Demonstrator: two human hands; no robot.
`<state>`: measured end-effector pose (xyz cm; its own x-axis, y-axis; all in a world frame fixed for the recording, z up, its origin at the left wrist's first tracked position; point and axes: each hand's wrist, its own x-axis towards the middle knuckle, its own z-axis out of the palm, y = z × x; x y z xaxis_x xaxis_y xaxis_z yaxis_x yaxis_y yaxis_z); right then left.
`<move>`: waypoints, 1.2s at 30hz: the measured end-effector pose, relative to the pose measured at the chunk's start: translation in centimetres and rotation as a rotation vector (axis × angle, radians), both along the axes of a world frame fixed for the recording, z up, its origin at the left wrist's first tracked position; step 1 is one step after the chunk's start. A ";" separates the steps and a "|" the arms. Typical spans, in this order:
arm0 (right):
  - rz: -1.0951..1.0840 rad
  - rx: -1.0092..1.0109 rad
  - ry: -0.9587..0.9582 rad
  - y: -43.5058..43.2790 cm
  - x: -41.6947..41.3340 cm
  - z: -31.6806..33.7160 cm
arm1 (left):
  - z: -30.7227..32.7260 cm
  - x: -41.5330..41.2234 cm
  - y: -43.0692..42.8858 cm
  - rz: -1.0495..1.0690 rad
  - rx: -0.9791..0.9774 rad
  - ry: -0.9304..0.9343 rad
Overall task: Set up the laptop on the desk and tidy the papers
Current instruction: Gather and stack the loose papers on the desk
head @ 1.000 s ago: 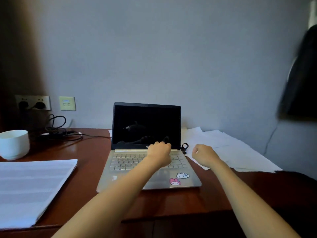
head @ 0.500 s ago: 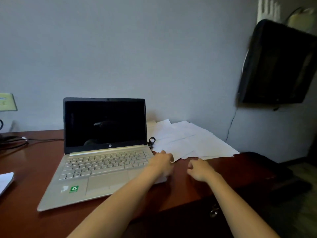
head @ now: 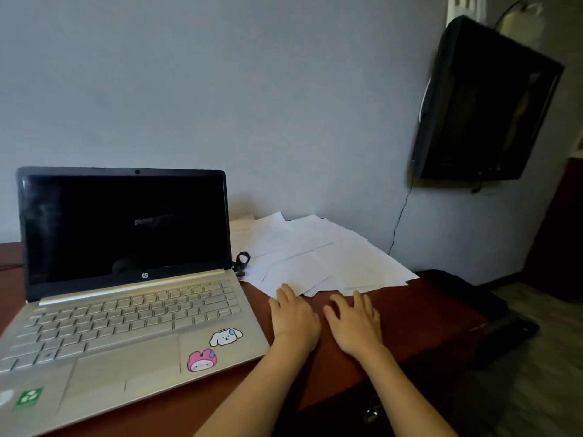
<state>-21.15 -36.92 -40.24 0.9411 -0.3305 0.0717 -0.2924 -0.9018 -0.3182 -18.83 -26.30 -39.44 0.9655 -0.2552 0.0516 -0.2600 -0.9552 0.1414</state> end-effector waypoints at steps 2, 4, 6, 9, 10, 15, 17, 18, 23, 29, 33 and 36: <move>0.014 -0.004 0.005 -0.1 0.3 -0.1 | -0.3 0.4 -0.5 0.021 -0.045 0.018; 0.027 -0.008 0.012 -0.2 0.6 -0.1 | -0.8 0.8 -0.5 0.023 -0.126 0.049; 0.036 -0.003 0.026 -0.4 1.0 -0.1 | -1.1 1.0 -0.3 0.009 -0.184 0.057; 0.027 -0.005 0.057 -0.7 1.9 -0.2 | -1.1 1.3 -0.1 -0.007 -0.256 0.023; 0.025 -0.015 0.061 -0.8 2.4 -0.2 | -1.1 1.5 -0.1 -0.010 -0.280 0.001; 0.039 -0.085 0.033 -1.1 4.5 -0.3 | -1.1 2.4 0.0 -0.033 -0.312 -0.131; 0.028 -0.089 0.054 -1.2 4.9 -0.3 | -1.0 2.4 0.0 -0.036 -0.324 -0.157; 0.020 -0.088 0.058 -1.3 4.9 -0.3 | -0.9 2.3 0.0 -0.034 -0.331 -0.171; 0.015 -0.109 0.001 -1.1 4.5 -0.3 | -0.2 1.6 0.2 -0.006 -0.343 -0.196; 0.001 -0.185 -0.045 -0.5 2.9 -0.1 | -0.1 -0.1 0.6 -0.080 -0.227 -0.243; 0.019 -0.217 -0.087 0.1 0.8 0.3 | -0.2 -1.2 0.8 -0.141 -0.183 -0.234; 0.070 -0.268 -0.125 0.4 -1.1 0.6 | 0.0 -1.5 0.9 -0.175 -0.202 -0.395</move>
<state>-22.29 -36.47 -39.67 0.9391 -0.2191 0.2648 -0.2005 -0.9750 -0.0954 -20.37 -25.42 -39.42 0.8053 -0.3596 0.4714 -0.4861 -0.8556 0.1778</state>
